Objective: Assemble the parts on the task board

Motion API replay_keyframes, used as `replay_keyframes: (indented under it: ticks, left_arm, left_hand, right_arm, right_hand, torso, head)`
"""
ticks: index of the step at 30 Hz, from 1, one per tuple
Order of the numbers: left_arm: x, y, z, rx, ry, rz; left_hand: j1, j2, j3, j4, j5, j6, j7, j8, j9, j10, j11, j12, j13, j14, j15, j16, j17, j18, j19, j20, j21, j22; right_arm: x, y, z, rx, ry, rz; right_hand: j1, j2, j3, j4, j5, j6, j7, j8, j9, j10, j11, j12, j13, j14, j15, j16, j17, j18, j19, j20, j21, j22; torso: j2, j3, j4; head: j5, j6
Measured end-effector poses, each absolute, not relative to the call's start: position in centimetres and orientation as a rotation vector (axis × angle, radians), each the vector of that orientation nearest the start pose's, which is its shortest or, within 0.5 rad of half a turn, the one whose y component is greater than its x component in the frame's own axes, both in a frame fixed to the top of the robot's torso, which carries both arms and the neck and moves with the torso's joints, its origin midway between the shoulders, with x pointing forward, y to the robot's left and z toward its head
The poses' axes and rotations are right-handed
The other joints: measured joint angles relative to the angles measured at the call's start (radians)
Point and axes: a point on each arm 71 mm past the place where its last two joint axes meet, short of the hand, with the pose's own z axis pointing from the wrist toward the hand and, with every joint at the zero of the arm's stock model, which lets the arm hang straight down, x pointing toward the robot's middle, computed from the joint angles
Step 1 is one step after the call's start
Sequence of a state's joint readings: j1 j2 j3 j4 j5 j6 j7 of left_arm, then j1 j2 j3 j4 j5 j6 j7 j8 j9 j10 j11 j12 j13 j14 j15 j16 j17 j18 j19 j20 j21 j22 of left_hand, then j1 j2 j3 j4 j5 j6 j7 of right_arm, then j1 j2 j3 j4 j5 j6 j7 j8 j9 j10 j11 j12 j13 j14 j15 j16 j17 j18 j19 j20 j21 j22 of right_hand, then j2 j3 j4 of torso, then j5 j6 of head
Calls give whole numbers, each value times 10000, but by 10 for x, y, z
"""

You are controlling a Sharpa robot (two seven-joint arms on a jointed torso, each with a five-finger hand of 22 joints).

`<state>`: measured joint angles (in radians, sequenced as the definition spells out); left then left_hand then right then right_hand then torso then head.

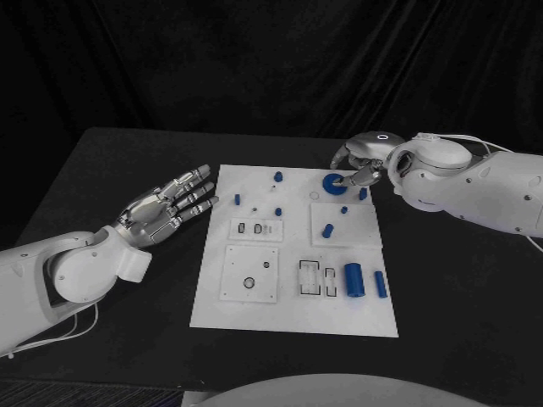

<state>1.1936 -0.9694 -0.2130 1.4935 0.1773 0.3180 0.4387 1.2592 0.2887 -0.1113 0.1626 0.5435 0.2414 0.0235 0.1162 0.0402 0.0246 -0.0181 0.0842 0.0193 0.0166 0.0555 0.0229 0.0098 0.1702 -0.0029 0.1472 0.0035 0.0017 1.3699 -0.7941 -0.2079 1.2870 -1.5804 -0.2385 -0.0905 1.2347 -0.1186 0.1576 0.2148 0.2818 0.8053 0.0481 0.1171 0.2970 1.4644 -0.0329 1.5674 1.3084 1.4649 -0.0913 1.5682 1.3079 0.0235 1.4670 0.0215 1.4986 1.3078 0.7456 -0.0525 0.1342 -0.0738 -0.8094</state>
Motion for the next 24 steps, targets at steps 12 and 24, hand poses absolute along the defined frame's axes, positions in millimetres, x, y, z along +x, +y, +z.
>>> replay_keyframes:
  ticks: [12,24]
  left_arm:
    - [449,257,-232,-12744,16143,-20069]
    - [450,258,-232,-12741,16151,-20045]
  left_hand:
    - [0,0,30,-29,36,0,0,0,0,0,0,0,0,-37,36,0,-1,0,36,36,0,-5]
    - [0,0,57,-57,36,0,0,-1,-1,0,0,0,0,-38,36,0,-3,-1,36,36,0,-8]
  right_arm:
    - [536,-252,-178,-3372,17060,3134]
    - [535,-254,-184,-3338,17243,3076]
  right_hand:
    - [23,-23,-56,-56,-435,59,125,272,367,34,112,0,-1,10,124,0,-1,0,-3,109,0,-1]
    - [23,-23,-111,-110,-372,58,194,788,810,-2,148,-1,-2,2,185,0,-1,1,-3,181,-80,-2]
  torso:
    - [-6,0,-20]
    - [-4,3,-21]
  head:
    - [40,31]
    - [16,-9]
